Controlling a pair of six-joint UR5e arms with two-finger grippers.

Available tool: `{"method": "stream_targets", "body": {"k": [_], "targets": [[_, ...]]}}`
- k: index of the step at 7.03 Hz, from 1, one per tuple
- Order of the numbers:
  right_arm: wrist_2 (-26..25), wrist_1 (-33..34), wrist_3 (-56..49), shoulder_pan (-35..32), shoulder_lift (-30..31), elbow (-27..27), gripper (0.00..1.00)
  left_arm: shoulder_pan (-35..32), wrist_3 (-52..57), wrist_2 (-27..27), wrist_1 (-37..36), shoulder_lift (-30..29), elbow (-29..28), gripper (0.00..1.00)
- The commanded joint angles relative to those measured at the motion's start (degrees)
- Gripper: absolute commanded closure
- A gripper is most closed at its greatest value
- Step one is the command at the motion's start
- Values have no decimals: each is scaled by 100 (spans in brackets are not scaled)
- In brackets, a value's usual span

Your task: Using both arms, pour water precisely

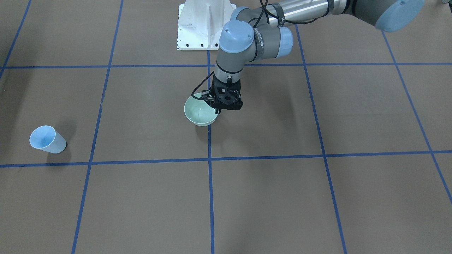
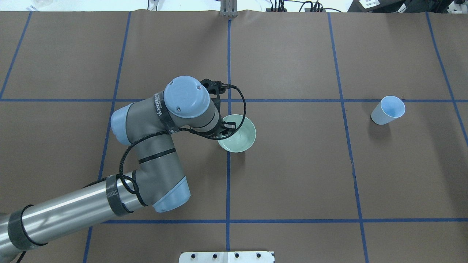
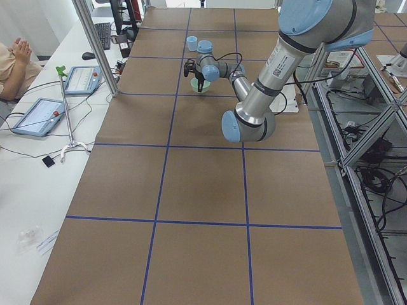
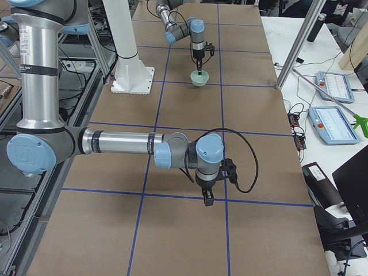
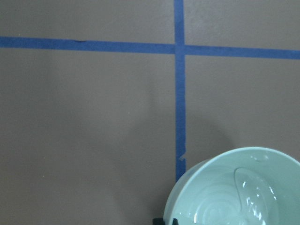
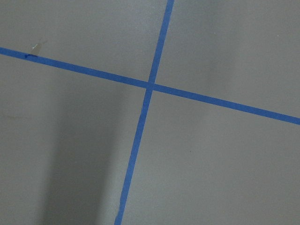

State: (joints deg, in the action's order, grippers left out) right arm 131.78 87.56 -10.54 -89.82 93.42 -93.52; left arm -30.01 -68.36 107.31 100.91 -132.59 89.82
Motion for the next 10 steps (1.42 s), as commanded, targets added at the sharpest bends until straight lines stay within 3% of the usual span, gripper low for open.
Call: {"method": "stream_targets", "body": {"k": [1, 3, 6, 10], "targets": [[-3, 7, -1, 0, 44, 26, 0, -625, 943, 744, -36, 1045, 884, 100], [6, -2, -1, 0, 80, 35, 0, -1337, 2355, 1325, 16, 2249, 1484, 100], [6, -2, -10, 0, 123, 18, 0, -2260, 4317, 1573, 113, 3403, 1460, 100], [6, -2, -19, 0, 123, 9, 0, -2781, 5542, 1810, 165, 3564, 767, 100]]}}
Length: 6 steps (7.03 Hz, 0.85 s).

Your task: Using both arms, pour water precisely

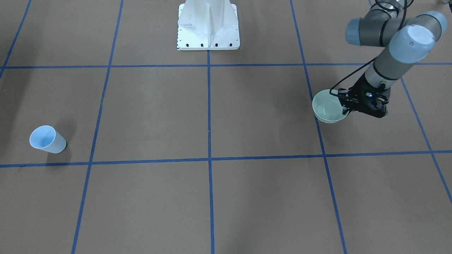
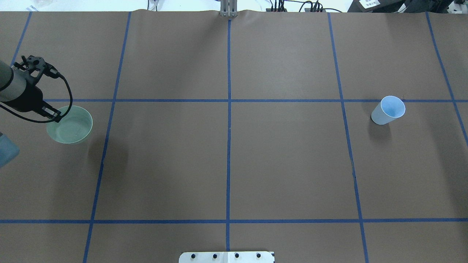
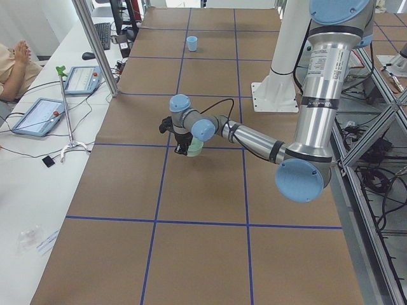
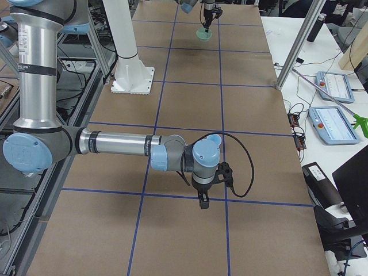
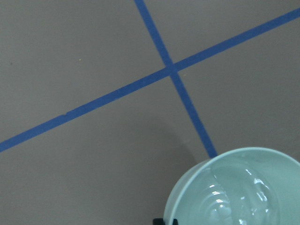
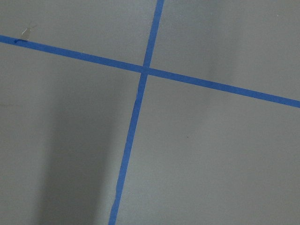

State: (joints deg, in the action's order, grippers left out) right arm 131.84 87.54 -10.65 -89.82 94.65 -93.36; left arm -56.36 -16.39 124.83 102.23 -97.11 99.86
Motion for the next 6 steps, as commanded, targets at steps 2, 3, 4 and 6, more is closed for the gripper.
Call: {"method": "stream_targets", "body": {"k": [2, 3, 4, 6], "targets": [[0, 0, -7, 0, -34, -7, 0, -410, 671, 365, 812, 0, -974, 100], [0, 0, 2, 0, -52, -6, 0, -419, 672, 376, 1025, -27, -1204, 100], [0, 0, 2, 9, -70, -6, 0, -420, 672, 376, 1036, -62, -1284, 83], [0, 0, 2, 0, -70, 2, 0, -437, 672, 367, 1088, -62, -1347, 26]]}}
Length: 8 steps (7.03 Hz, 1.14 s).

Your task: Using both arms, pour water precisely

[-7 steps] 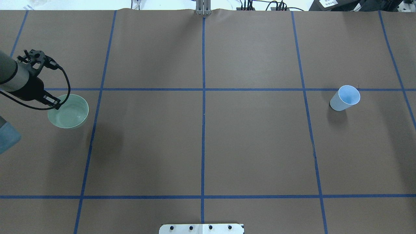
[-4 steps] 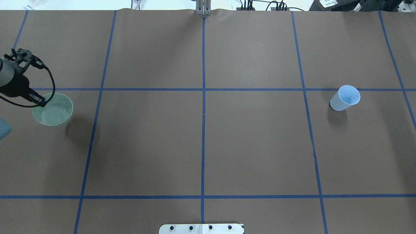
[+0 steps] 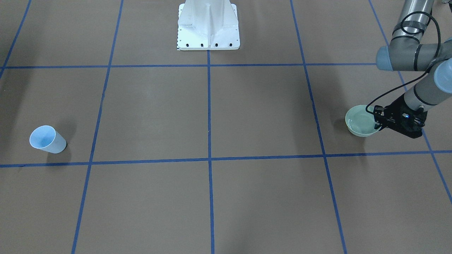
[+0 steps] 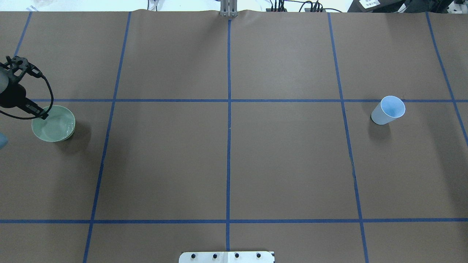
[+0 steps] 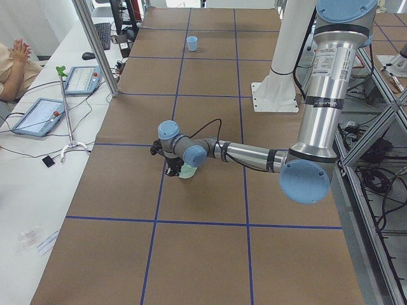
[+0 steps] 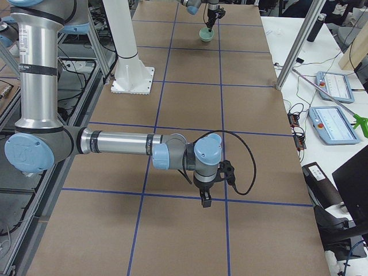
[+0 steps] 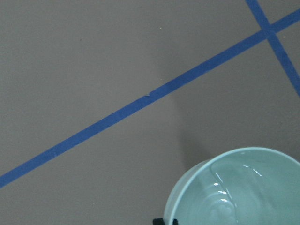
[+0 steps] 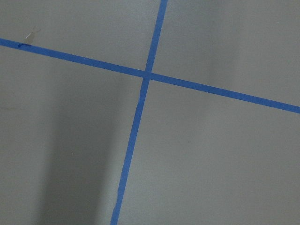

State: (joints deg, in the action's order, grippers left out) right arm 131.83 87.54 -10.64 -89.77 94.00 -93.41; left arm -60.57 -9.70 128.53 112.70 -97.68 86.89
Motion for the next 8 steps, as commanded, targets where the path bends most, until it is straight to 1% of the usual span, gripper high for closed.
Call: {"method": "stream_targets", "body": {"k": [1, 2, 4, 5, 6, 7, 8], "targets": [[0, 0, 0, 3, -4, 7, 0, -112, -6, -3, 103, -14, -40, 0], [-9, 0, 0, -6, -4, 15, 0, -278, -6, 6, 77, -23, -23, 0], [0, 0, 0, -6, 5, 7, 0, -831, 3, 119, -11, -119, 4, 0], [-9, 0, 0, 3, 5, 15, 0, -1025, 107, 155, -202, -129, 38, 0], [0, 0, 0, 3, -4, 68, 0, -1296, 674, 155, -648, -172, 39, 0], [0, 0, 0, 3, -4, 68, 0, -1708, 1411, 146, -1210, -329, 39, 0], [0, 0, 0, 3, -4, 77, 0, -2078, 2018, 146, -1615, -383, 39, 0]]}}
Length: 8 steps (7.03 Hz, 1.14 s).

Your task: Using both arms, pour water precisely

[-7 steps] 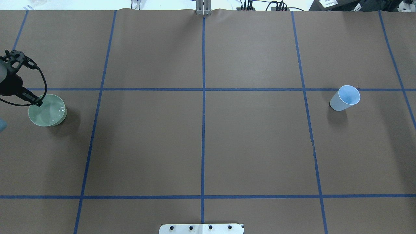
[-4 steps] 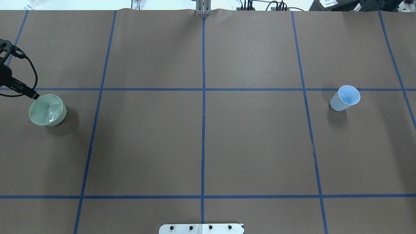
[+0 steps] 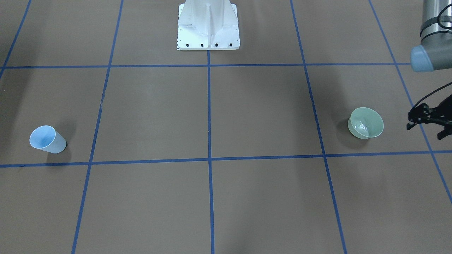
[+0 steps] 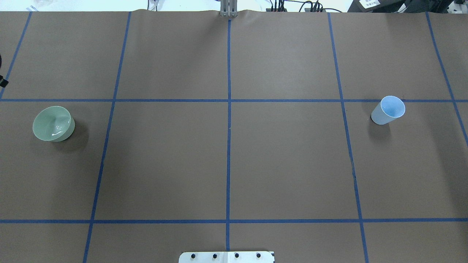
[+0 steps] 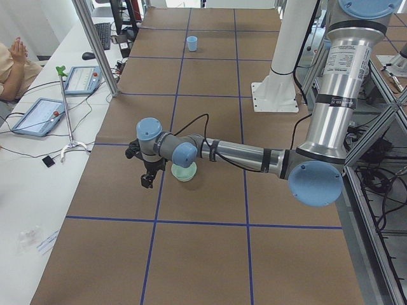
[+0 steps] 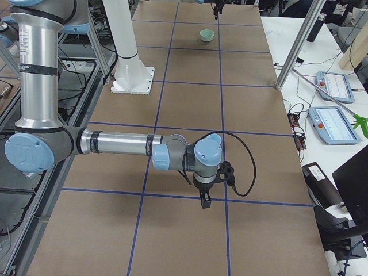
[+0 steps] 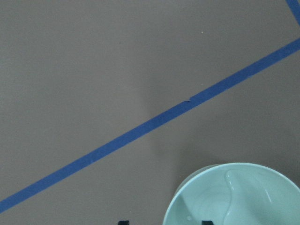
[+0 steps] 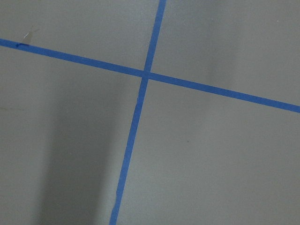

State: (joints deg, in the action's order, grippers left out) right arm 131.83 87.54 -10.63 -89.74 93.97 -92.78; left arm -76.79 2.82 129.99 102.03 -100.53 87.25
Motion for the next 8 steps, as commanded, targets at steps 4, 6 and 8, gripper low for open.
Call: {"method": "stream_targets", "body": {"k": [4, 6, 8], "targets": [[1, 0, 0, 1, -1, 40, 0, -1251, 905, -9, -661, 522, -7, 0], [1, 0, 0, 1, -19, 67, 0, -1504, 949, 9, 408, 596, 46, 0], [1, 0, 0, 1, -10, 75, 0, -1506, 887, 9, 362, 605, -172, 0]]}}
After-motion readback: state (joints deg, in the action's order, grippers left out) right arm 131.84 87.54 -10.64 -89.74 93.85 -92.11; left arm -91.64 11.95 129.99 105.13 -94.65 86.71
